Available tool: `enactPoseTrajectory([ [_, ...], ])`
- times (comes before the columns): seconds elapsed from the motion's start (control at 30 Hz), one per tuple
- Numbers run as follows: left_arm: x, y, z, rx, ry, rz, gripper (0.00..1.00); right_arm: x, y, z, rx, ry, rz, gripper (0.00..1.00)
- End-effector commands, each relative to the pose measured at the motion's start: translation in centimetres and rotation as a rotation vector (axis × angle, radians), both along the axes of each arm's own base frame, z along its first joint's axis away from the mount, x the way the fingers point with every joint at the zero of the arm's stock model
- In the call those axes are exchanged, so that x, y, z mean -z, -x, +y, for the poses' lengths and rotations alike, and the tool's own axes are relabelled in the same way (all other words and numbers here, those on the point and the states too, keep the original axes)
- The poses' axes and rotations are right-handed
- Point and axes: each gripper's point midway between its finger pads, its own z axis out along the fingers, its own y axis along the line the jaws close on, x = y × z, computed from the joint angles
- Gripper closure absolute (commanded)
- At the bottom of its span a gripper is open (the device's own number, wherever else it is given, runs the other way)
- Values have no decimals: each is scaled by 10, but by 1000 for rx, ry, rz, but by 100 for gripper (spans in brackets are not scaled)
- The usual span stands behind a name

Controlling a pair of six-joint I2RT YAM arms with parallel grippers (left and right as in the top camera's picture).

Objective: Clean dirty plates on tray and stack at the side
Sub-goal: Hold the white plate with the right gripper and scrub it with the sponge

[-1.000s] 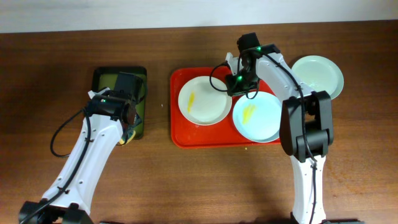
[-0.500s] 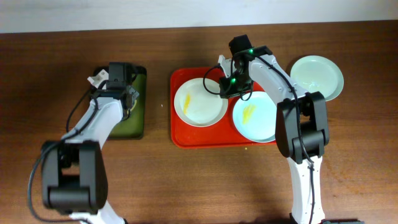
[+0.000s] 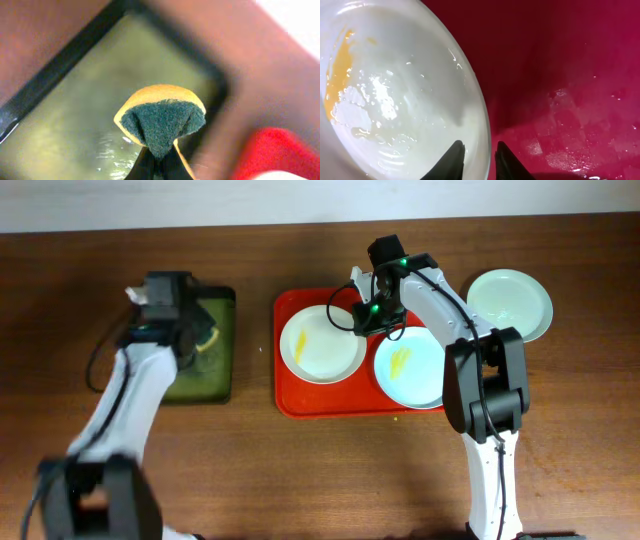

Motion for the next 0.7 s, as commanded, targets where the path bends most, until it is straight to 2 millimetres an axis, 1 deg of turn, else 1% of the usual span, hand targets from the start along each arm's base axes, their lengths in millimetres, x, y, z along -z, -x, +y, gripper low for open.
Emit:
enactPoseTrajectory([
  [0.0, -55, 5, -52, 200, 141, -112, 100, 21, 13, -2, -14, 24, 49, 83],
  [0.03, -52, 9, -70, 252, 171, -96, 100, 25, 18, -3, -20, 29, 63, 87],
  [0.07, -48, 10, -80, 276, 175, -82, 100, 27, 21, -4, -27, 32, 70, 94],
  [0.1, -42, 12, -95, 307, 175, -63, 100, 27, 23, -4, -35, 32, 78, 96],
  [0.13, -33, 14, -113, 348, 176, -40, 100, 27, 27, -4, -56, 28, 88, 96],
  [0.2, -19, 14, -138, 428, 148, -15, 100, 23, 41, 3, -139, -21, 124, 96],
  [0.23, -10, 16, -146, 449, 146, 6, 100, 22, 46, 3, -156, -26, 138, 96],
  [0.33, 7, 19, -159, 477, 145, 48, 100, 22, 61, -2, -235, -11, 175, 96],
  [0.37, 11, 21, -164, 499, 140, 60, 100, 22, 60, -2, -232, -13, 172, 96],
  [0.4, 16, 24, -172, 528, 134, 71, 100, 22, 58, -2, -220, -14, 168, 92],
  [0.43, 19, 26, -177, 541, 133, 80, 100, 22, 57, -1, -208, -14, 166, 79],
  [0.5, 30, 31, -192, 573, 129, 108, 100, 22, 56, -1, -180, -12, 174, 47],
  [0.53, 36, 34, -197, 586, 127, 123, 100, 24, 57, -6, -146, 18, 188, 47],
  [0.57, 43, 36, -201, 594, 125, 139, 100, 26, 59, -14, -107, 64, 208, 52],
  [0.6, 48, 37, -203, 597, 125, 151, 100, 26, 63, -17, -97, 80, 226, 55],
  [0.67, 59, 38, -208, 610, 134, 174, 100, 25, 69, -19, -63, 89, 264, 68],
])
